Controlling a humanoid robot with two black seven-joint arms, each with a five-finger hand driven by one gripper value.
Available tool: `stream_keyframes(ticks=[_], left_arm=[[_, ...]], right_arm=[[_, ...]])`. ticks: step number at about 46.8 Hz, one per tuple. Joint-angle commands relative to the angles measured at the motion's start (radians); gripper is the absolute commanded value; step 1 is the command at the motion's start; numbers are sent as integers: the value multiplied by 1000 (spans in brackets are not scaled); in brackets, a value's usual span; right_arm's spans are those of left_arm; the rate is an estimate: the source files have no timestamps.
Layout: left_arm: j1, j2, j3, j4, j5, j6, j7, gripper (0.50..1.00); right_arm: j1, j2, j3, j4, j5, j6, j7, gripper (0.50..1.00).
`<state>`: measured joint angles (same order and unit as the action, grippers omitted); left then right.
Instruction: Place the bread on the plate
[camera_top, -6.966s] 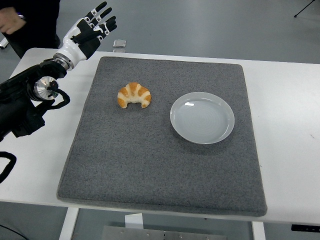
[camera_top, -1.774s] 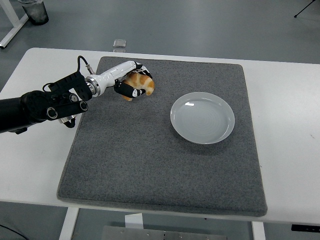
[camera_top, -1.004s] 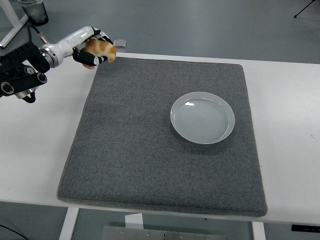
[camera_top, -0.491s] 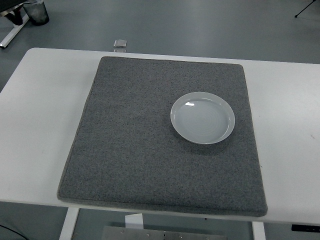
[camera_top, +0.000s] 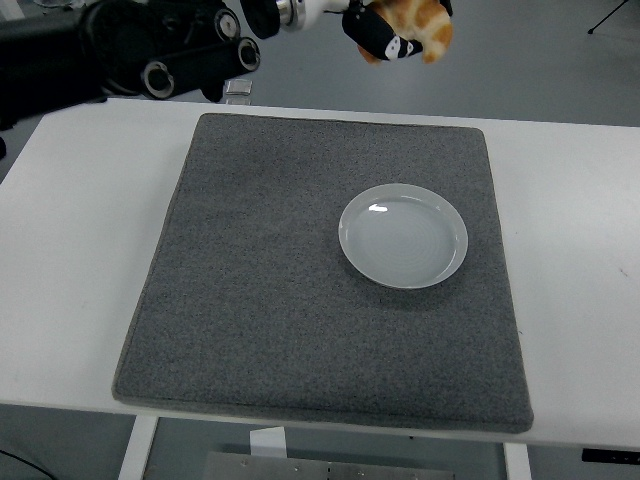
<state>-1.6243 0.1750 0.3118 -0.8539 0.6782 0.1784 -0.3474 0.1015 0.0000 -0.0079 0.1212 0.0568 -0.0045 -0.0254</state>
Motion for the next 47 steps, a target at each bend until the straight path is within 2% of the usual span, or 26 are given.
stream_keyframes(ticks=[1,6,13,47], left_arm=[[75,-57,1,-1,67,62,-4,500],[176,-95,0,-1,104,95,-4,500],[231,-95,-2,-1,107,101,-5,500],[388,-135,0,41,107,101,-5,500]], right_arm=[[0,0,2,0,0,0,-1,952],[0,0,2,0,-2,0,1,952],[-2,0,0,0,-2,0,-1,952],[-3,0,-3,0,-2,0,1,952]])
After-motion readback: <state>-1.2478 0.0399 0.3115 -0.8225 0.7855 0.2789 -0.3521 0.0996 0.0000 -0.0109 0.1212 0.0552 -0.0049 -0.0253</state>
